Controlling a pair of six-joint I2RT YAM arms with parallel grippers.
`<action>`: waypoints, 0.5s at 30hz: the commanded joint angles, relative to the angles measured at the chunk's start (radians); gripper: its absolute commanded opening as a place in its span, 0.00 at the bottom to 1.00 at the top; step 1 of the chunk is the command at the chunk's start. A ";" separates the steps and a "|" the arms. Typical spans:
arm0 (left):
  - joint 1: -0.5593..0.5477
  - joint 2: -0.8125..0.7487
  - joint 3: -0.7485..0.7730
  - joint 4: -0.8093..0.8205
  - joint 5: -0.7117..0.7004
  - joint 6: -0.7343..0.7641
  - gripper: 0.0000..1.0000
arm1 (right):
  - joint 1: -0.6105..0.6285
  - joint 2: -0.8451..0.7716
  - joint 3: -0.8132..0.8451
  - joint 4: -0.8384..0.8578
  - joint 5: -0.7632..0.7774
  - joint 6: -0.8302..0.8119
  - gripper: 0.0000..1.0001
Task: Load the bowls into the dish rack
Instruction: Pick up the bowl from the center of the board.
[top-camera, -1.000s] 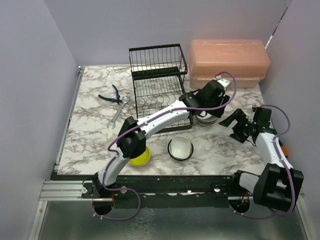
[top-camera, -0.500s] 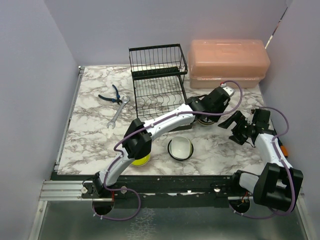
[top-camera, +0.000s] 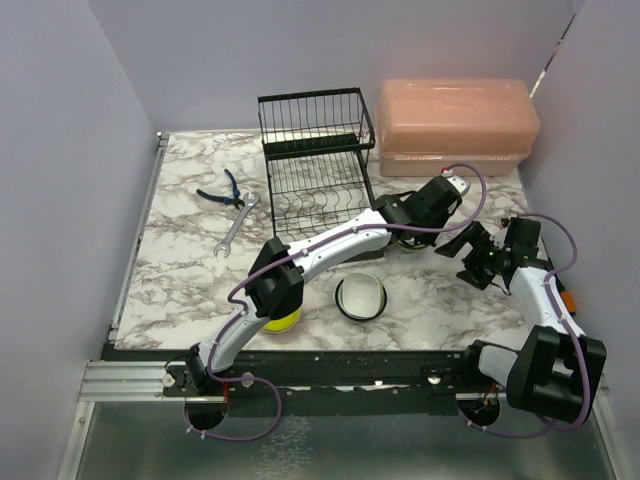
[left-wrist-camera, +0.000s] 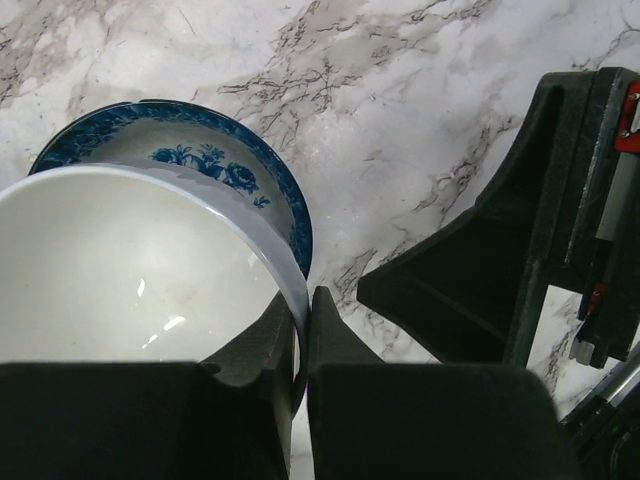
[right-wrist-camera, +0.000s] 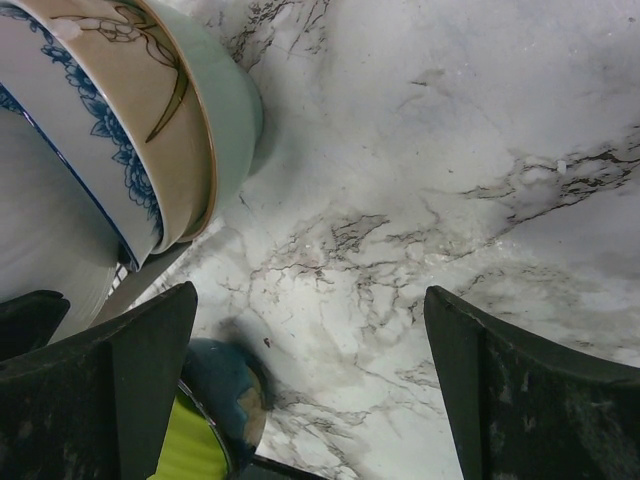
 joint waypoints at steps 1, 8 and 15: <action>-0.006 -0.031 0.051 0.028 0.010 -0.014 0.00 | -0.005 0.002 0.019 -0.006 -0.031 -0.016 1.00; 0.003 -0.126 0.015 0.084 0.037 -0.026 0.00 | -0.005 -0.007 0.040 -0.015 -0.044 -0.020 1.00; 0.054 -0.299 -0.201 0.244 0.139 -0.080 0.00 | -0.007 -0.026 0.064 -0.018 -0.076 -0.043 1.00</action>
